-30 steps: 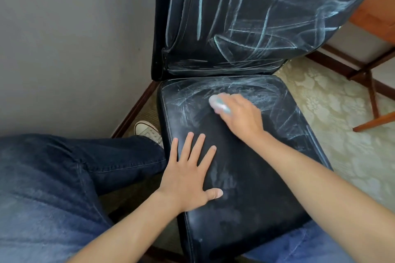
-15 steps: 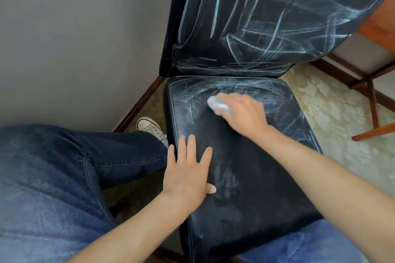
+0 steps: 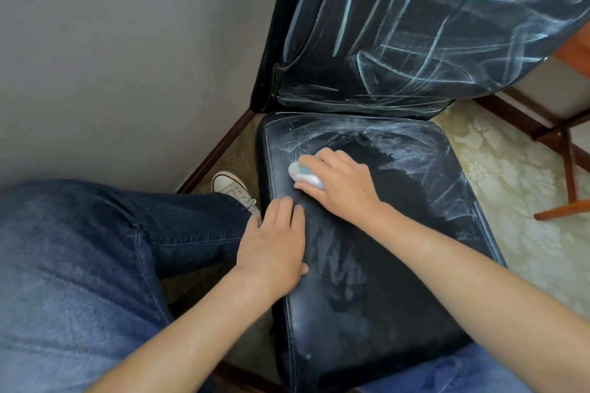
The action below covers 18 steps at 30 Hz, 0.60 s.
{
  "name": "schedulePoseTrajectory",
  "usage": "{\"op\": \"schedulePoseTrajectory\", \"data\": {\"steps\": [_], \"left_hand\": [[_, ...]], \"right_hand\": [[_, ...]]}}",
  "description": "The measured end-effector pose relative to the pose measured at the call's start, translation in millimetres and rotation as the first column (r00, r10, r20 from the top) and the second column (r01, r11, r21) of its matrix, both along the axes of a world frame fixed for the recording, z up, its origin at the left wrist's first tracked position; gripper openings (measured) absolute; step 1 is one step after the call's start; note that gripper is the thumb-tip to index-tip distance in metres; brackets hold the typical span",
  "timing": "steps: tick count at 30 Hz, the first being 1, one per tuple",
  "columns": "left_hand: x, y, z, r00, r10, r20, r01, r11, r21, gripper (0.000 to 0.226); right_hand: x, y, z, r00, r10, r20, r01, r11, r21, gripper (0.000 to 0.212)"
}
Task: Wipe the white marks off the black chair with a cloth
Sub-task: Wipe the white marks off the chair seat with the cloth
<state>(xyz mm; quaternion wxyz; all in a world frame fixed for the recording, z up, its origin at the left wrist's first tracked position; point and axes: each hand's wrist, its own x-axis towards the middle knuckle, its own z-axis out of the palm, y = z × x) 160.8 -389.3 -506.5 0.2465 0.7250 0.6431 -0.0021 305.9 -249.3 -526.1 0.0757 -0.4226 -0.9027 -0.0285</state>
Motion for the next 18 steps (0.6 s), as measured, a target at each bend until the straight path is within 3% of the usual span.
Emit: {"op": "schedulePoseTrajectory", "data": {"steps": [3, 5, 7, 9, 11, 12, 15, 18], "left_hand": [[-1.2, -0.1, 3.6, 1.000, -0.011, -0.014, 0.010, 0.999, -0.030, 0.099], [-3.2, 1.3, 4.7, 0.999, -0.017, -0.027, 0.016, 0.999, -0.044, 0.098], [-6.1, 4.6, 5.1, 1.000, -0.007, -0.018, 0.007, 1.000, -0.024, 0.084], [-10.2, 8.6, 7.2, 1.000, 0.020, -0.002, -0.020, 0.999, 0.028, 0.054], [-12.0, 10.2, 10.8, 0.999, 0.040, -0.003, -0.040, 0.997, 0.062, 0.031], [-11.4, 9.6, 12.4, 0.999, 0.039, -0.012, -0.038, 0.997, 0.072, 0.026], [-11.0, 6.6, 12.3, 0.999, 0.026, -0.048, -0.021, 0.994, 0.105, 0.024], [-14.6, 7.3, 6.9, 0.999, 0.039, 0.000, -0.039, 0.994, 0.106, 0.025]], "right_hand": [[-8.6, 51.1, 5.8, 0.937, -0.349, 0.026, 0.350, 0.931, -0.102, 0.041], [-17.7, 58.0, 3.6, 0.902, -0.432, -0.006, 0.425, 0.891, -0.161, 0.040], [-24.5, 38.2, 4.3, 0.962, -0.274, 0.002, 0.271, 0.950, -0.153, 0.039], [-24.1, 6.5, 8.6, 0.999, 0.034, -0.008, -0.035, 0.980, -0.197, 0.037], [-17.0, -4.5, 12.6, 0.963, 0.268, 0.027, -0.255, 0.938, -0.236, 0.037], [-14.9, 5.3, 15.4, 0.950, 0.305, 0.073, -0.282, 0.933, -0.223, 0.039], [-25.5, 48.6, 14.1, 0.982, 0.137, 0.132, -0.121, 0.985, -0.121, 0.041], [-45.2, 72.4, 4.0, 0.994, -0.111, 0.004, 0.110, 0.980, -0.166, 0.035]]}}
